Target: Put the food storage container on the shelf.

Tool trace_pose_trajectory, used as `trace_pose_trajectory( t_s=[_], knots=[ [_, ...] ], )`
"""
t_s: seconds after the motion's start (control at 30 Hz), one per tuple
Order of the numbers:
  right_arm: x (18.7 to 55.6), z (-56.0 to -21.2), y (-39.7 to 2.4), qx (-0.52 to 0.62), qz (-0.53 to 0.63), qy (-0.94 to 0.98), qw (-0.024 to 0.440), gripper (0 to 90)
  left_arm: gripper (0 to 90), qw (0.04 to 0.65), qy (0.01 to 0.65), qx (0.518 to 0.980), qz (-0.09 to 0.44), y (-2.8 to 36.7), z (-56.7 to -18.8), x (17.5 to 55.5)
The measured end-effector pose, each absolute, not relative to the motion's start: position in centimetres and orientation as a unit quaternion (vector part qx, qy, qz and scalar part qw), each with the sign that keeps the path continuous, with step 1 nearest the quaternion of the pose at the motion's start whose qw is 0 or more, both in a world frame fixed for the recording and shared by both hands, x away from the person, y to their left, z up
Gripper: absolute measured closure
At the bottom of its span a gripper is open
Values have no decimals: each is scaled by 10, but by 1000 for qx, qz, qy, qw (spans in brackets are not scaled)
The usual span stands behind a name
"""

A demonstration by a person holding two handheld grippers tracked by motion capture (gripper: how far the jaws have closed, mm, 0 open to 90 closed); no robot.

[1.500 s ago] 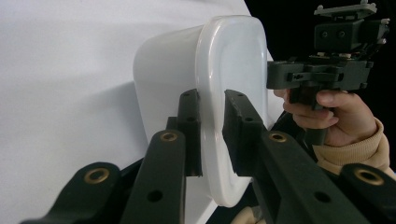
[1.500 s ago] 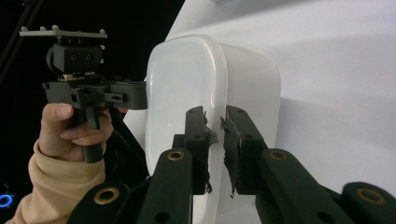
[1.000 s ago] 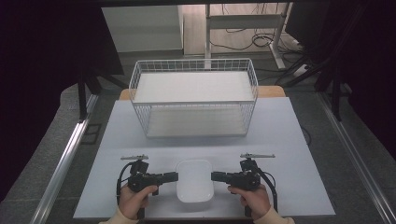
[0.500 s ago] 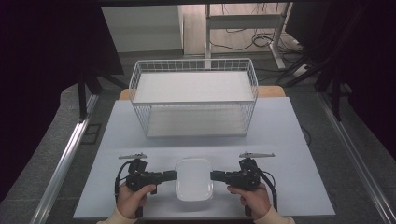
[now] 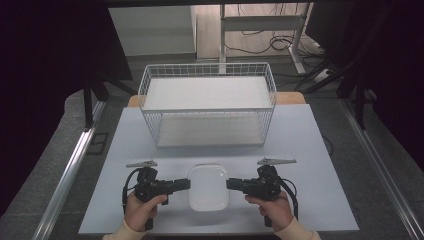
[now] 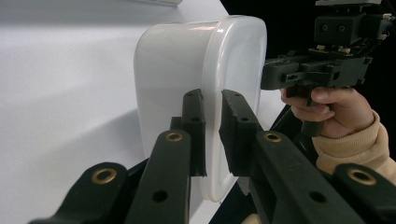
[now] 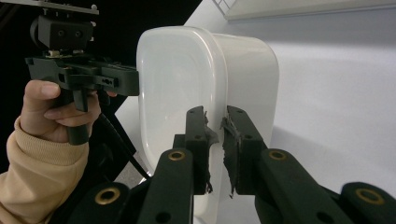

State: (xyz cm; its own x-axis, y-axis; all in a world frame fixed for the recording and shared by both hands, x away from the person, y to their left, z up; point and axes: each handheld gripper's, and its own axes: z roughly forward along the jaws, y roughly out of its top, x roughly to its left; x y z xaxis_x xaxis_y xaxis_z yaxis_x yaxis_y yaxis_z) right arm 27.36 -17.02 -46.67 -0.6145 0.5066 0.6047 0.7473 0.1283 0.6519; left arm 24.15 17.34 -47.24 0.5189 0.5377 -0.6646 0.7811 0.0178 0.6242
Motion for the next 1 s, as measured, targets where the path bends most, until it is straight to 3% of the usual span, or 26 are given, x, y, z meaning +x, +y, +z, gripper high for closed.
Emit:
trace_pose_trajectory(
  t_s=[0.53,1.0],
  knots=[
    [286,-442,-170,-399,-523,-747,93,798,807,542,457,699,-87,173,-444,255],
    [320,-390,-171,-377,-543,-748,58,797,806,563,431,703,-58,173,-393,291]
  ],
)
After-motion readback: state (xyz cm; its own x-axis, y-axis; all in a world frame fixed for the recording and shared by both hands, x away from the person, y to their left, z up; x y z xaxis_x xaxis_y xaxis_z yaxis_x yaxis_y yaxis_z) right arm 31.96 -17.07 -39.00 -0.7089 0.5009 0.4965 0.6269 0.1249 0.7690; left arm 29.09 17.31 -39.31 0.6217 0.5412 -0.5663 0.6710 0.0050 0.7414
